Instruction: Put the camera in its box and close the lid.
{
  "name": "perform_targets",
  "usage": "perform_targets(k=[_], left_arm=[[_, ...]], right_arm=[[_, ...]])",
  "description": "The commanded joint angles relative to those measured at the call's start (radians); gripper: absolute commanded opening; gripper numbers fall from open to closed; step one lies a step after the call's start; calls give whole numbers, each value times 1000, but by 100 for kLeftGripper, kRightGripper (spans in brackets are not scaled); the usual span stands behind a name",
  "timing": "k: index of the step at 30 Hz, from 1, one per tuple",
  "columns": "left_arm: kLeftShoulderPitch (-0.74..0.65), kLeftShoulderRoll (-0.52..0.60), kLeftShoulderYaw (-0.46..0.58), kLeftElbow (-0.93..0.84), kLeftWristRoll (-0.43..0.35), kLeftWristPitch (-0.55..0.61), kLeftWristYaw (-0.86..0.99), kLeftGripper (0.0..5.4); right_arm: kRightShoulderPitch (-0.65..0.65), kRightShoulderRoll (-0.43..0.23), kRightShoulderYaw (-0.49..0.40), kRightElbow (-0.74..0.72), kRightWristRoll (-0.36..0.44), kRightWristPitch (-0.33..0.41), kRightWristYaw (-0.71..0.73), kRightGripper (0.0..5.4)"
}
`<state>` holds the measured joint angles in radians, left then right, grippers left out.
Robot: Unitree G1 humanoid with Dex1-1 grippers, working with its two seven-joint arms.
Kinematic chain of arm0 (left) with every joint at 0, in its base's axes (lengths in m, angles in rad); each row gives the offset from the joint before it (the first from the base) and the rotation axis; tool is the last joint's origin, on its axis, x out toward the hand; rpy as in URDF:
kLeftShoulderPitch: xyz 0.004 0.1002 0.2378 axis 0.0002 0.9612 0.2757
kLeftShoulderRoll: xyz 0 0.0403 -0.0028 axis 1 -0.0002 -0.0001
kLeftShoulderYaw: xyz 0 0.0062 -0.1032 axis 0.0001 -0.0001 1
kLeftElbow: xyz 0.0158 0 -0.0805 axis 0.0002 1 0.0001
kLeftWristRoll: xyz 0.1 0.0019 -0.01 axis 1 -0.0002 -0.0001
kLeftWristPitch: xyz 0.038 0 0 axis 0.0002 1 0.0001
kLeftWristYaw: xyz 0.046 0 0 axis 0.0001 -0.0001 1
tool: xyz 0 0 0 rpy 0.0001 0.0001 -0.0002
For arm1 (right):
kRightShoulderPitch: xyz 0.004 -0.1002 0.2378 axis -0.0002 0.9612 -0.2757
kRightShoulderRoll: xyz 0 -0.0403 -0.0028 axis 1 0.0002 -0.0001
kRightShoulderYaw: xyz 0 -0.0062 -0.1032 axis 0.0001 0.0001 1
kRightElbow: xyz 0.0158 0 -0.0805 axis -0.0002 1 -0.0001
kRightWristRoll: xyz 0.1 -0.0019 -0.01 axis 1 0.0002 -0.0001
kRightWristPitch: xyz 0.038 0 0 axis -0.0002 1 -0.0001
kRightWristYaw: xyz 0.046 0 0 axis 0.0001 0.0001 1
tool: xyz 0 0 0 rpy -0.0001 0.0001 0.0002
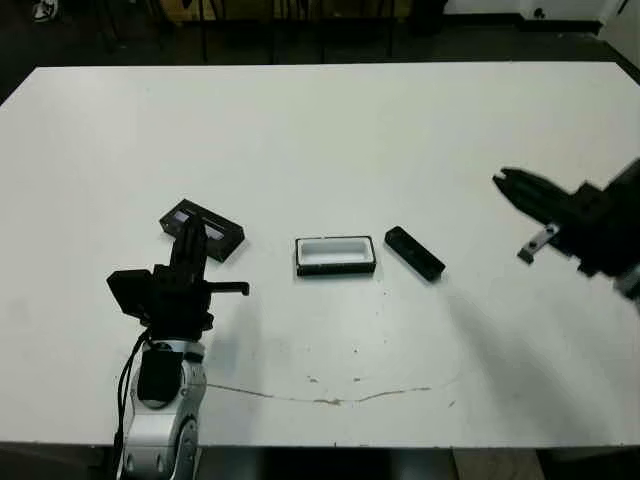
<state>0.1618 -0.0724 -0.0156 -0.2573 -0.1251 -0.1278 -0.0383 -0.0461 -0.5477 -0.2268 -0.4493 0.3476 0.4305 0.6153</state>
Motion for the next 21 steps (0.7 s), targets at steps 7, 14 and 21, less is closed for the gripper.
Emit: perform_targets(k=[7, 14, 21], left_arm=[[17, 17, 10, 6, 2, 10, -9, 0], [14, 16, 11, 3, -4, 18, -13, 0], [12, 16, 9, 0, 2, 22, -11, 0]], right_arm=[[59, -20, 113, -76, -37, 164, -85, 38], [31, -52, 173, -66, -42, 223, -72, 155], [14, -54, 233, -30, -79, 185, -62, 280]])
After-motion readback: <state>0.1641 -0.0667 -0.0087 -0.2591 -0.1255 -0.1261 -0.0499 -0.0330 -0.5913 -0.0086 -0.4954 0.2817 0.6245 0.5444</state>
